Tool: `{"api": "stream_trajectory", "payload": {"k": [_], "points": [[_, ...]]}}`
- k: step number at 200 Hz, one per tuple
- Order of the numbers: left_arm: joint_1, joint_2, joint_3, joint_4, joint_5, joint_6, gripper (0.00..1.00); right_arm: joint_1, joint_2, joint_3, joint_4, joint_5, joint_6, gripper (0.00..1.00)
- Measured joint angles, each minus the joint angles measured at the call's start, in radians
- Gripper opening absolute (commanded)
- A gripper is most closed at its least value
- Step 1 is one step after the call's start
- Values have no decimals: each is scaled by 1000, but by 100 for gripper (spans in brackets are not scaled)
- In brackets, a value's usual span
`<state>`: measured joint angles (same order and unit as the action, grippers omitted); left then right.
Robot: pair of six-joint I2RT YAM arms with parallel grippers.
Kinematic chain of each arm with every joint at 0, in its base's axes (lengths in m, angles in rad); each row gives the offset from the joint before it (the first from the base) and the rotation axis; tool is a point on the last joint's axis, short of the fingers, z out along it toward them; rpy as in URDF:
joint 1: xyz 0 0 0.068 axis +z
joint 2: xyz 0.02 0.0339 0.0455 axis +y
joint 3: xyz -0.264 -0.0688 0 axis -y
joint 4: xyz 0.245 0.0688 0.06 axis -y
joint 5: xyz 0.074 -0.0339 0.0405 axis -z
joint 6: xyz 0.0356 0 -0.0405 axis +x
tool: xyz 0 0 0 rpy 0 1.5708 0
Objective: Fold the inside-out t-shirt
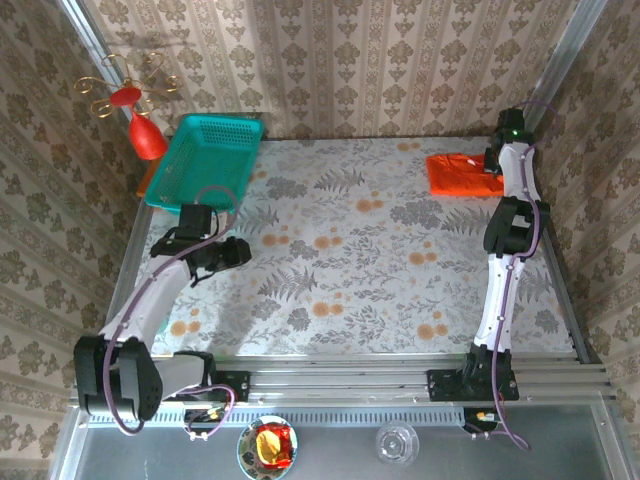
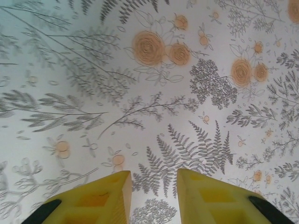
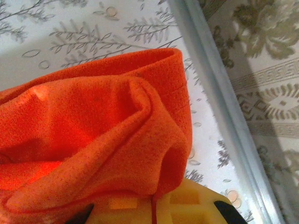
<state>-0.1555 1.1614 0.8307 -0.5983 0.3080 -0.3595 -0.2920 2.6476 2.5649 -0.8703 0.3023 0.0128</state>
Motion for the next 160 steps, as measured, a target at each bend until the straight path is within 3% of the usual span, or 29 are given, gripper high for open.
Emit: {"api": "stream_trajectory", "payload": {"k": [37, 60, 97, 101, 115, 129, 137, 160], "points": [[65, -80, -18, -38, -43, 17, 34, -5, 3, 4, 73, 58, -49, 10], [92, -102, -31, -57, -64, 26, 40, -7, 3, 4, 117, 93, -74, 45], [105, -113, -42, -63, -94, 28, 59, -3, -24, -50, 135, 138, -44, 58], [105, -114, -45, -59, -97, 31, 64, -2, -36, -71, 134, 141, -36, 60], [105, -124, -64, -36, -106, 26, 99, 5, -97, -166, 136, 148, -13, 69], [105, -137, -93, -7, -117, 14, 100, 23, -181, -276, 145, 155, 6, 80], [105, -145, -110, 10, -128, 12, 100, 39, -236, -344, 155, 159, 13, 99], [105, -170, -156, 63, -172, 9, 100, 100, -421, -546, 195, 158, 53, 100]]}}
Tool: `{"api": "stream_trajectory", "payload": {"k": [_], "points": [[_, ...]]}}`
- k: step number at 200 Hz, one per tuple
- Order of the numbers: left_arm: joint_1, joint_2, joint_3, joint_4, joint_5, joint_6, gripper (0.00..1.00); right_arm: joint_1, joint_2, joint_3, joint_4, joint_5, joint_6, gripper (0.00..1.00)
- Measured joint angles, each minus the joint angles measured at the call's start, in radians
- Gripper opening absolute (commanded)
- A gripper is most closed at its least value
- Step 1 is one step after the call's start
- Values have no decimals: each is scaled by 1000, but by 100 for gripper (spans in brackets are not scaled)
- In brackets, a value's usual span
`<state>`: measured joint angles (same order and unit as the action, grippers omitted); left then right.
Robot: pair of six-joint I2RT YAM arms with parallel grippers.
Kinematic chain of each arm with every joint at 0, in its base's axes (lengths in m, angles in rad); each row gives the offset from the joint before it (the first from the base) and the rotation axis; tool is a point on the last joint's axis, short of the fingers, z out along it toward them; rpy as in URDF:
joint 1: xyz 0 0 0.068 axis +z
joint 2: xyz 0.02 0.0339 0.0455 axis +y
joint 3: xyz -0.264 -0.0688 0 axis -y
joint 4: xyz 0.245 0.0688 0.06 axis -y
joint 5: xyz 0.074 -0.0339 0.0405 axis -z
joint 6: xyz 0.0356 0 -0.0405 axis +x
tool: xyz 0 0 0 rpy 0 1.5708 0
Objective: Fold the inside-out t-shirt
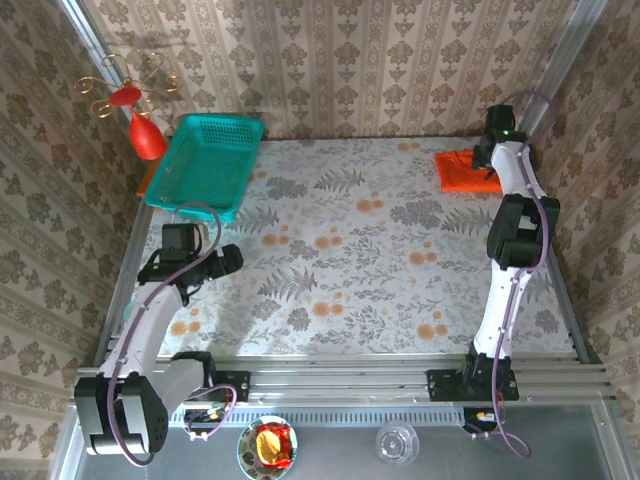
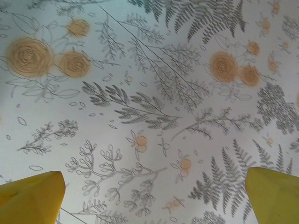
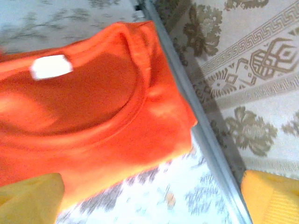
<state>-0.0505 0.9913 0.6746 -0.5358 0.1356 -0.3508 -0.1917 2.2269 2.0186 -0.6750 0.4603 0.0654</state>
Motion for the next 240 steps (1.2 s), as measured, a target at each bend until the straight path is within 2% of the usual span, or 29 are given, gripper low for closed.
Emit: {"api": "stream_trajectory", "payload": {"k": [56, 119, 169, 194, 240], "points": [[0, -40, -84, 180, -172, 16, 100, 135, -409, -567, 203, -43, 83, 98], [-1, -30, -209, 460, -297, 150, 100, 157, -605, -1066, 414, -118, 125, 96], [9, 108, -311, 808, -261, 304, 100, 157, -755, -1353, 703, -182, 119, 96], [46, 181, -369, 981, -202, 325, 100, 165, -808, -1461, 874, -233, 113, 96], [72, 336, -387, 1281, -92, 342, 100, 182, -937, -1611, 1125, -242, 85, 97]]}}
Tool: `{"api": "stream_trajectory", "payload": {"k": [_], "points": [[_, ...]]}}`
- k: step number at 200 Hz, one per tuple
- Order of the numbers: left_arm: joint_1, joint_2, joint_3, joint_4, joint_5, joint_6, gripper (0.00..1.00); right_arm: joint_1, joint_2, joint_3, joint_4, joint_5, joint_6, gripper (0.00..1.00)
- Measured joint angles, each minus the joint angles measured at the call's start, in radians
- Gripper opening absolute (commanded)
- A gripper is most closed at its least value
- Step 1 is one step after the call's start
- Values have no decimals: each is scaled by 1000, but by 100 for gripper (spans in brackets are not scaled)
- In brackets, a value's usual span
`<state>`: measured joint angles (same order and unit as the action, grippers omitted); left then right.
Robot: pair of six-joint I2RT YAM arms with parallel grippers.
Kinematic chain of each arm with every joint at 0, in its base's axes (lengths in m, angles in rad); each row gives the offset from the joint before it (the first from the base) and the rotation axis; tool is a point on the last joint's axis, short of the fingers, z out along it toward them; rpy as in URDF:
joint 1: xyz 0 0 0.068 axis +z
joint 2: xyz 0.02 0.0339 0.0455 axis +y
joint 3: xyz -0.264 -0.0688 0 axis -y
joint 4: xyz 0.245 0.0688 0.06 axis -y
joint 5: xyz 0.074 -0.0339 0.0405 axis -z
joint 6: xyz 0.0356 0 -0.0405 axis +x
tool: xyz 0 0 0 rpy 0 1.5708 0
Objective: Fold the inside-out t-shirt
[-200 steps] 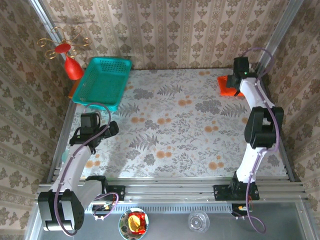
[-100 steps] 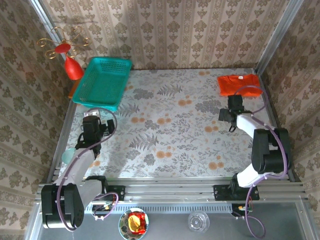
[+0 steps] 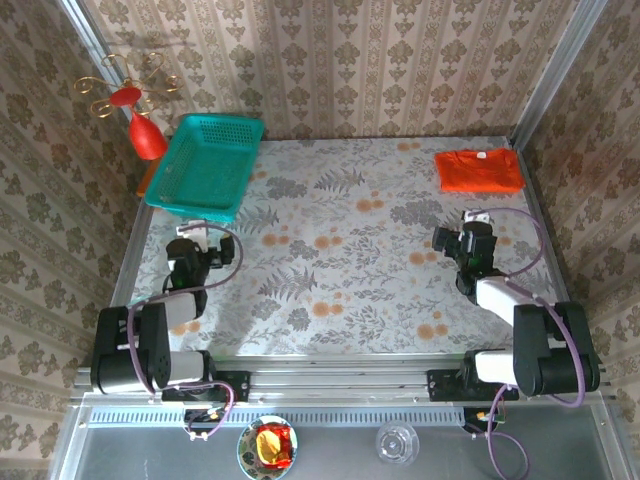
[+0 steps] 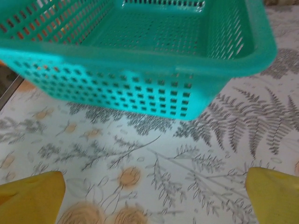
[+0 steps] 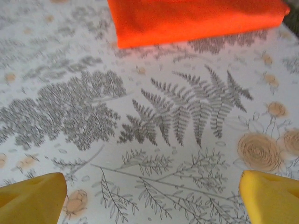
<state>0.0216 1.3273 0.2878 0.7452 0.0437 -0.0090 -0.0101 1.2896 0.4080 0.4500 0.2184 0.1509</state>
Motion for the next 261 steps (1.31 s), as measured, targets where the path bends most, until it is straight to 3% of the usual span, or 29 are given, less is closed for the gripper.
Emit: {"api": "stream_trajectory", "payload": {"k": [51, 95, 138, 261], "points": [[40, 219, 0, 271, 90, 8, 100, 0, 14, -42, 176, -9, -36, 97], [38, 240, 39, 250, 132, 29, 100, 0, 102, -42, 293, -68, -48, 98], [-16, 240, 86, 218, 61, 52, 100, 5, 238, -32, 365, -108, -70, 100], [-40, 240, 86, 196, -7, 74, 100, 21, 241, -19, 373, -122, -96, 100]]}}
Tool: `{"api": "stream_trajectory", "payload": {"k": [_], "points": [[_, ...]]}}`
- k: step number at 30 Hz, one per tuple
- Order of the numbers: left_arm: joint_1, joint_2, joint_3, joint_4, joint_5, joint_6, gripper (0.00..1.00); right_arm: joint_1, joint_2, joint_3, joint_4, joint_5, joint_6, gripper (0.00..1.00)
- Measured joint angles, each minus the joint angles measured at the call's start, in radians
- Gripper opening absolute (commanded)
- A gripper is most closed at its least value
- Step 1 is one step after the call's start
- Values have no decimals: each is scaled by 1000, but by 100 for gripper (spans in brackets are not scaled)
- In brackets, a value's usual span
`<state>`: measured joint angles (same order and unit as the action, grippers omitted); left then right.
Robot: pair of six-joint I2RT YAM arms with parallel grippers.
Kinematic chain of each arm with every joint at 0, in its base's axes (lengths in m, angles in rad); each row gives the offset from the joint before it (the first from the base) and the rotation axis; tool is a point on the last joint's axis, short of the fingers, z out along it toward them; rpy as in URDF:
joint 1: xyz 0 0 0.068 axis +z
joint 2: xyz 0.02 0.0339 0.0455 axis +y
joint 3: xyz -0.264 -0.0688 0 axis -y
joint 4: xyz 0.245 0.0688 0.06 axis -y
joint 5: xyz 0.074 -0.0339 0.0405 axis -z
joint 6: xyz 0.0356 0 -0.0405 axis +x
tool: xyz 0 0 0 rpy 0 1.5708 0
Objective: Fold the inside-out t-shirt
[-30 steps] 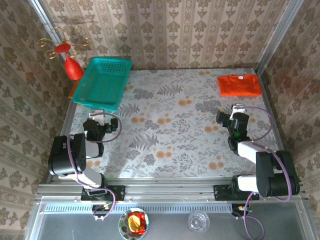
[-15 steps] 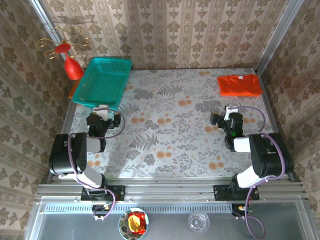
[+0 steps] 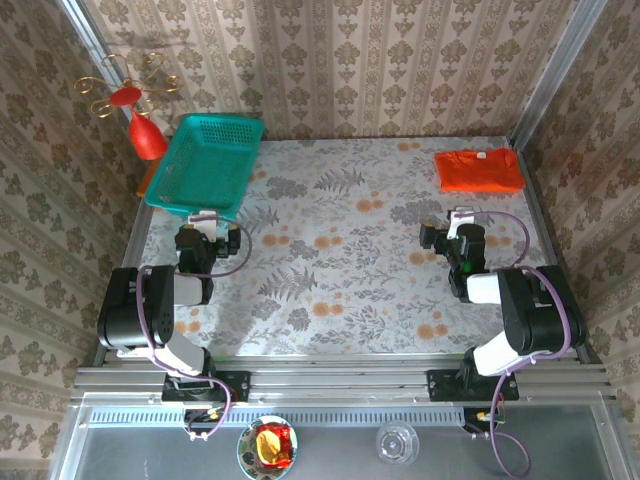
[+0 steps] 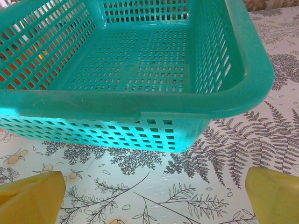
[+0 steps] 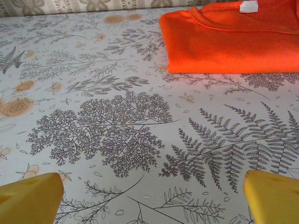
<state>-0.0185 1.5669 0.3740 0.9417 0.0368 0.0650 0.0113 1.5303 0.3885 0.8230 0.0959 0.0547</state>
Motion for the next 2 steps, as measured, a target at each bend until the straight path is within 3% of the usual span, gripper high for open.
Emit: {"api": "stream_trajectory", "payload": {"k": [2], "points": [[0, 0, 0, 0, 0, 0, 100, 0, 0, 3, 1, 0, 0, 100]]}}
